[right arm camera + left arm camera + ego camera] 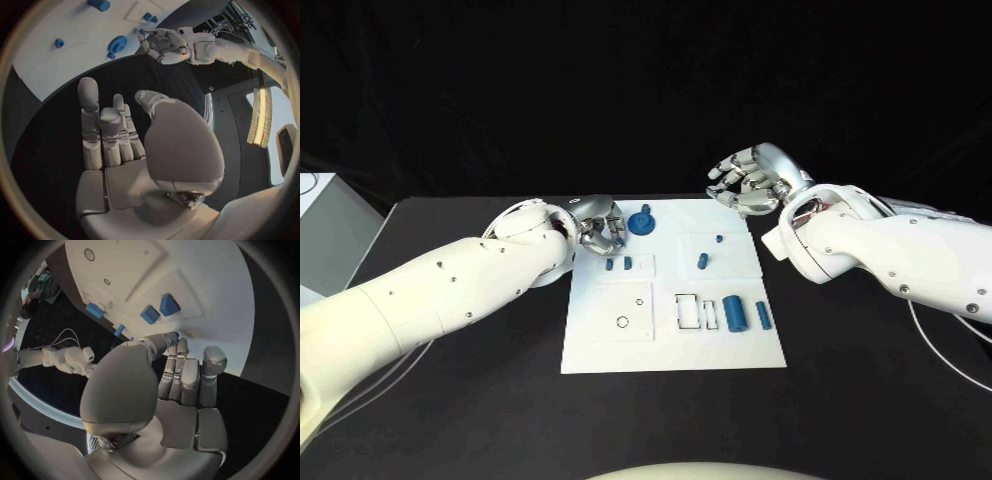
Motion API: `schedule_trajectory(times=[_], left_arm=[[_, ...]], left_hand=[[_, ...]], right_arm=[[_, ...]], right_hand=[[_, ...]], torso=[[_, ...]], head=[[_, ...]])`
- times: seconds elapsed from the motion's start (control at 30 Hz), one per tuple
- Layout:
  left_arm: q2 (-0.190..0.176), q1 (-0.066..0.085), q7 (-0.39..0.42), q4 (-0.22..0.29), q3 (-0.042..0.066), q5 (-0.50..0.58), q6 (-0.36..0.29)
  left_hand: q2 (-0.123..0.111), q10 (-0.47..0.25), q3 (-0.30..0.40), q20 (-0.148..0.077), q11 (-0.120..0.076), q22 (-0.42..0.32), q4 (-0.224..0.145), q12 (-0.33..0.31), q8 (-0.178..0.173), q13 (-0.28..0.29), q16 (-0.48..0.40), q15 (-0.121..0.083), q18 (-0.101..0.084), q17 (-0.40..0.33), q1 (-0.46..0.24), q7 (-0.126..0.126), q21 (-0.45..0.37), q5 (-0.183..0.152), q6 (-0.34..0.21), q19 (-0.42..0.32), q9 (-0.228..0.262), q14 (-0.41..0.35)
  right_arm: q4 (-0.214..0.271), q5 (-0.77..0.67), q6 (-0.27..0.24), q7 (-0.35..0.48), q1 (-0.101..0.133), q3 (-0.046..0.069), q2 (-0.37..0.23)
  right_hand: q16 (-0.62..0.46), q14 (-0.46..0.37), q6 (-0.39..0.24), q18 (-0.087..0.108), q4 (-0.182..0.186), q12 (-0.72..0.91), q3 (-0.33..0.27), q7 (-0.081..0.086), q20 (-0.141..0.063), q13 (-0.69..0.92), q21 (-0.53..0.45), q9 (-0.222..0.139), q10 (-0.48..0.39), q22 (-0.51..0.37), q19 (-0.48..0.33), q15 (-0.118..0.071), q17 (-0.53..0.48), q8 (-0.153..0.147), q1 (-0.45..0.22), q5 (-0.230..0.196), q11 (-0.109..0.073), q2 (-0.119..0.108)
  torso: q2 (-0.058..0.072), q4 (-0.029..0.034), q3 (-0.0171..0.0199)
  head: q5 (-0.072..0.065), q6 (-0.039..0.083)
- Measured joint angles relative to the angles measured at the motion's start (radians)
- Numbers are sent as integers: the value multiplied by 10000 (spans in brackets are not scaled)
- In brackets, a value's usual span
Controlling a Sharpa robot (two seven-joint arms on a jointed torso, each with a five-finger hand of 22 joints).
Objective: Assemble the parts on the task board
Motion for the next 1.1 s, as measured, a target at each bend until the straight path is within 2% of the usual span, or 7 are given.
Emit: schedule_trajectory(times=[0.2, 0.47, 1.1], left_arm=[[46, 4, 0, -45, -10, -2, 3], [121, 4, -2, -63, -88, -37, 8], [83, 6, -74, 31, -93, -167, 35]], left_hand=[[0, -1, 0, 0, 1, 0, 0, -2, 0, 0, 0, 0, 0, 3, 0, 0, 0, 0, -1, 0, -3, 0], [-1, 70, -3, -26, 2, 32, -2, -10, -32, -2, 0, -37, 1, 13, -1, -2, 0, -2, -1, 26, 27, 37], [-14, 269, -55, -36, -54, 104, -110, -49, -80, 55, -1, -74, 1, 23, -13, -87, 85, -5, 164, 109, 84, 74]], right_arm=[[2, 1, -1, 0, 0, 0, 0], [4, 2, -3, 0, 0, 0, 0], [-4, 2, -3, 1, 0, 0, -12]], right_hand=[[0, 0, 0, 0, 0, 0, 0, 0, 0, 0, 0, 0, 0, 0, 0, 0, 0, 0, 0, 0, 0, 0], [0, 0, 0, 0, 0, 0, 0, 0, 0, 0, 0, 0, 0, -1, 0, 0, 1, 0, 0, 0, 0, 0], [0, 0, 1, 0, 0, 0, 0, -2, 0, 1, 0, -2, 0, -1, 0, 0, 1, 0, 0, 0, 0, 0]], torso=[[-2, 5, 1], [-6, 5, 1], [-6, 10, -1]], head=[[-12, -17], [-17, -21], [-54, -57]])
